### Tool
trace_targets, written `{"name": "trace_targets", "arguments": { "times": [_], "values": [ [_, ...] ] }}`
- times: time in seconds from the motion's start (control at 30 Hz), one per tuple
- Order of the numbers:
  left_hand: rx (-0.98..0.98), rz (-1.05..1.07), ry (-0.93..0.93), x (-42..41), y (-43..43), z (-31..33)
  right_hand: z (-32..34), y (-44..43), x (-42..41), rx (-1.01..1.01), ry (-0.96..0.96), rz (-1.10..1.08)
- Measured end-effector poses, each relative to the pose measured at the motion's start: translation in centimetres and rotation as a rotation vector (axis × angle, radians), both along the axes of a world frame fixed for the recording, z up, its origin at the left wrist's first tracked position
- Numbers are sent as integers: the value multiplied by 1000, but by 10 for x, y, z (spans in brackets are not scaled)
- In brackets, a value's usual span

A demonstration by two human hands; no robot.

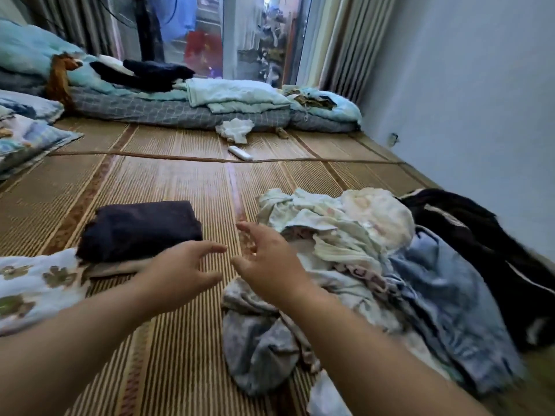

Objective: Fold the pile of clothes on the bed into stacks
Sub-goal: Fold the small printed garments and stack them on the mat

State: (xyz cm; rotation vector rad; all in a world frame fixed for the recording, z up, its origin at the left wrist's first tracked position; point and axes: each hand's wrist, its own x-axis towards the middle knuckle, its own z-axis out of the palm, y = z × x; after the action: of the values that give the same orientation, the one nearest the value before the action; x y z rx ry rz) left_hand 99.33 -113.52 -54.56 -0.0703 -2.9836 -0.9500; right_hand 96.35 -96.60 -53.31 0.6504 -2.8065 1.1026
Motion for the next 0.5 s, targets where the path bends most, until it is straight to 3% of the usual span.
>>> {"name": "trace_targets", "arguments": {
  "times": [0.17, 0.33, 0.5],
  "values": [
    [65, -235, -19, 25, 97, -6, -8, 99, 46, 104, 107, -114],
    [21, -314, -9, 14, 171, -27, -25, 196, 44, 157, 54, -412],
    [4, -338, 19, -18, 221, -38, -43, 262, 25, 576, -97, -620]
  ]
}}
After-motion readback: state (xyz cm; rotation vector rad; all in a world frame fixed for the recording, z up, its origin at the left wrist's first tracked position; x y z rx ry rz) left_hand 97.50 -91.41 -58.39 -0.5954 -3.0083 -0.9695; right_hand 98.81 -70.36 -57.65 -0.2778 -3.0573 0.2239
